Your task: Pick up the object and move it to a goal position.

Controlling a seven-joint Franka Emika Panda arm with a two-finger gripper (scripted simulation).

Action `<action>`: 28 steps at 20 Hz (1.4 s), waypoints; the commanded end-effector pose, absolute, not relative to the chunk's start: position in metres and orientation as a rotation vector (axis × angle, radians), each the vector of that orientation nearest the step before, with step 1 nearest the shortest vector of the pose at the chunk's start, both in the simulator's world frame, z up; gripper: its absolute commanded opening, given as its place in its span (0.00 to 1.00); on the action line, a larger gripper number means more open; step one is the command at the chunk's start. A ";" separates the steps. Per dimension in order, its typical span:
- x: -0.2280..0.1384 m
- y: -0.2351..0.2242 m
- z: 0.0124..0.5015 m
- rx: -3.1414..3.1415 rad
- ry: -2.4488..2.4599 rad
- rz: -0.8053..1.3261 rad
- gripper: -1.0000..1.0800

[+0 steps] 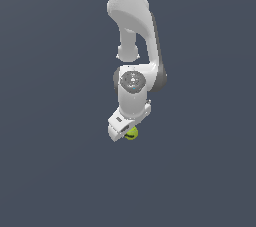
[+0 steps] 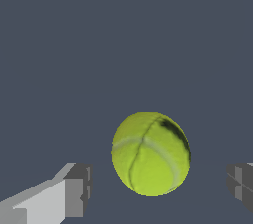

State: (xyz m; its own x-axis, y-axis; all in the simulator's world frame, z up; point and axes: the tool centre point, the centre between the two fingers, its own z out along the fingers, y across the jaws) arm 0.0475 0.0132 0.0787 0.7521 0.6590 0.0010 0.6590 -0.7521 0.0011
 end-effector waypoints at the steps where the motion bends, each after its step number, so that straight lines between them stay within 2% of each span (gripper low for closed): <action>1: 0.047 0.013 0.065 2.939 1.108 0.000 0.96; 10: 0.048 0.014 0.041 2.938 1.112 0.000 0.96; 11: 0.048 0.014 0.041 2.938 1.112 0.000 0.00; 28: 0.055 0.021 0.052 2.939 1.110 -0.001 0.00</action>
State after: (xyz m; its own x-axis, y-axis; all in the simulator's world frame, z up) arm 0.0518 0.0178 0.0471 0.7506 0.6607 -0.0026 0.6607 -0.7506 -0.0015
